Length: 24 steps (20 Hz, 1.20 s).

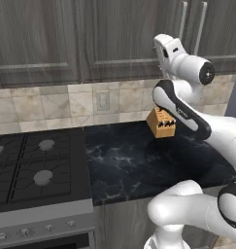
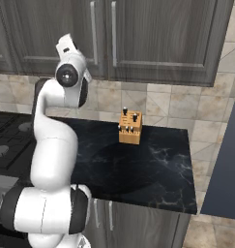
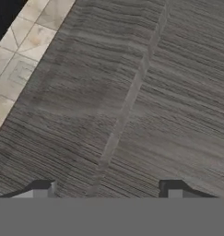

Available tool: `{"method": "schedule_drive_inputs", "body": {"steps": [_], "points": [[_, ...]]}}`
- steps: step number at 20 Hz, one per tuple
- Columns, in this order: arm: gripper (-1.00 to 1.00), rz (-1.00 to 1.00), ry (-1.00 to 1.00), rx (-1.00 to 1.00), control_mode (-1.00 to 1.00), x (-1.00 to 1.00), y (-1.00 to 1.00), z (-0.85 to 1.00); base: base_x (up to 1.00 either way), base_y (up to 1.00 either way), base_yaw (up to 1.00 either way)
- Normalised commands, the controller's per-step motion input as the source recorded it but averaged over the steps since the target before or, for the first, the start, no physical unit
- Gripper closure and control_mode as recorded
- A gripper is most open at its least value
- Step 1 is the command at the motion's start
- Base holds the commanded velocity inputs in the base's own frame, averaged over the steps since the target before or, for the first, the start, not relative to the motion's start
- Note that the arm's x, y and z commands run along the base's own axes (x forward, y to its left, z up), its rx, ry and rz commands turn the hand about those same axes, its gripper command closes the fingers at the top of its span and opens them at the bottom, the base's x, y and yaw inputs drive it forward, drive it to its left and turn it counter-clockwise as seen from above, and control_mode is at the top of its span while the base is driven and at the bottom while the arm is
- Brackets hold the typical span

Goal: Pick the bell pepper from the counter and place it in the cabinet. Then close the cabinet.

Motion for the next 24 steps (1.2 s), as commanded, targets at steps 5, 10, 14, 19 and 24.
{"method": "schedule_drive_inputs", "body": {"steps": [5,10,14,19,24], "points": [[-1.0,0.24,0.25,0.0,-1.0,0.88,-0.21,-0.01,0.0,0.0,0.0],[-1.0,0.17,0.03,-0.08,-1.0,-0.19,0.0,-0.04,0.0,0.0,0.0],[-1.0,0.13,-0.12,-0.08,-1.0,-0.94,-0.29,0.26,0.0,0.0,0.0],[-1.0,0.12,-0.2,-0.08,-1.0,-1.0,-0.49,0.41,0.0,0.0,0.0],[-1.0,0.13,-0.03,-0.03,-1.0,-1.0,-0.54,0.11,0.0,0.0,0.0]]}}
